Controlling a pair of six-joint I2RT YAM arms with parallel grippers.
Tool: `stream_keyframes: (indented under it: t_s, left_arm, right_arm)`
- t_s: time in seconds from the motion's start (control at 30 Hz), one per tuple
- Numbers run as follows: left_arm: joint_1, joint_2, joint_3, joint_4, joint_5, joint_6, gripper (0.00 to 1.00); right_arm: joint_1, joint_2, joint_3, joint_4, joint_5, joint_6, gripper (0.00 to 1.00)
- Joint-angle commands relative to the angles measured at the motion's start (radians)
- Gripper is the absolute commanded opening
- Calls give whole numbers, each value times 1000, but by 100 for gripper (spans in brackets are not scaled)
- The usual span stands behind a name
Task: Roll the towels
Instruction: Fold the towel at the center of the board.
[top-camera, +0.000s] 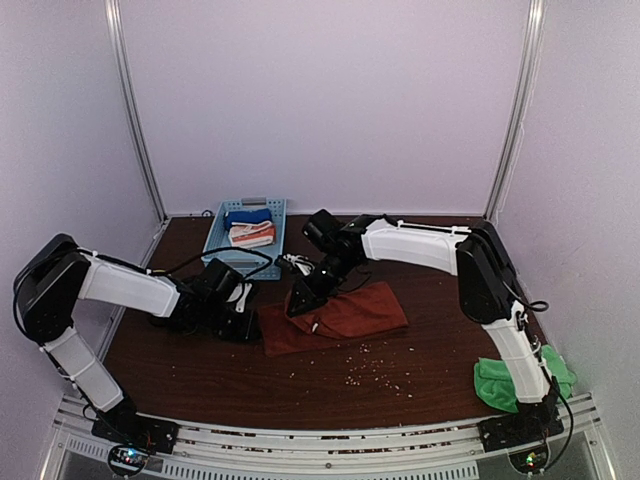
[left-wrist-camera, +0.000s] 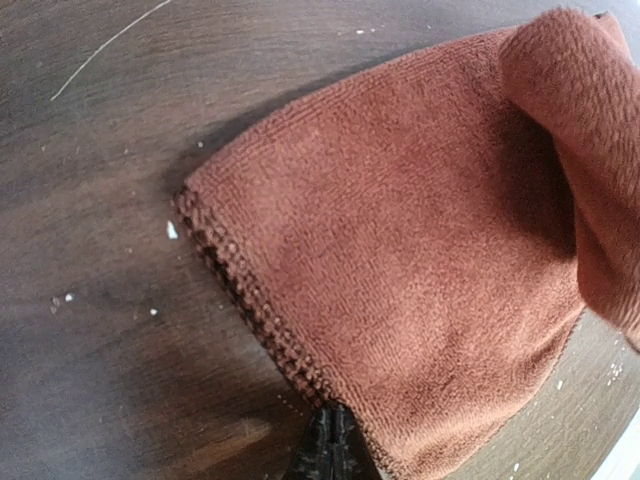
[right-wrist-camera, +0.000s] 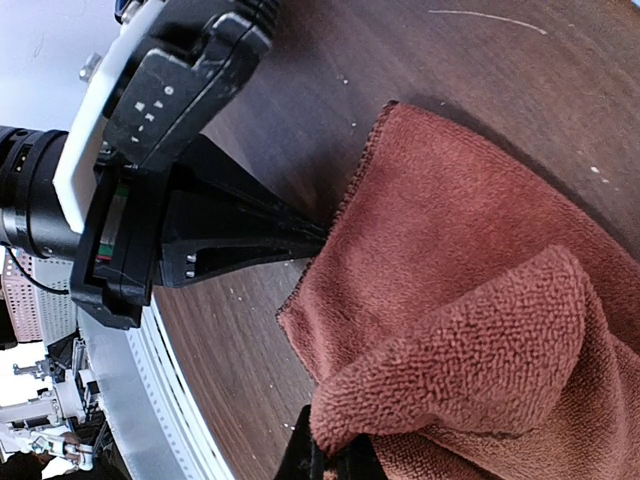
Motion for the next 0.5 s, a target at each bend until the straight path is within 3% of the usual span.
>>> stream_keyframes:
  t_s: [0.0, 0.47]
  left_arm:
    - [-6, -17, -35, 14, 9, -21, 4]
    - [-5, -42, -81, 51, 14, -34, 4]
  right_arm:
    - [38, 18, 31, 38, -5, 34, 0]
    - [88, 82, 62, 68, 21, 55, 0]
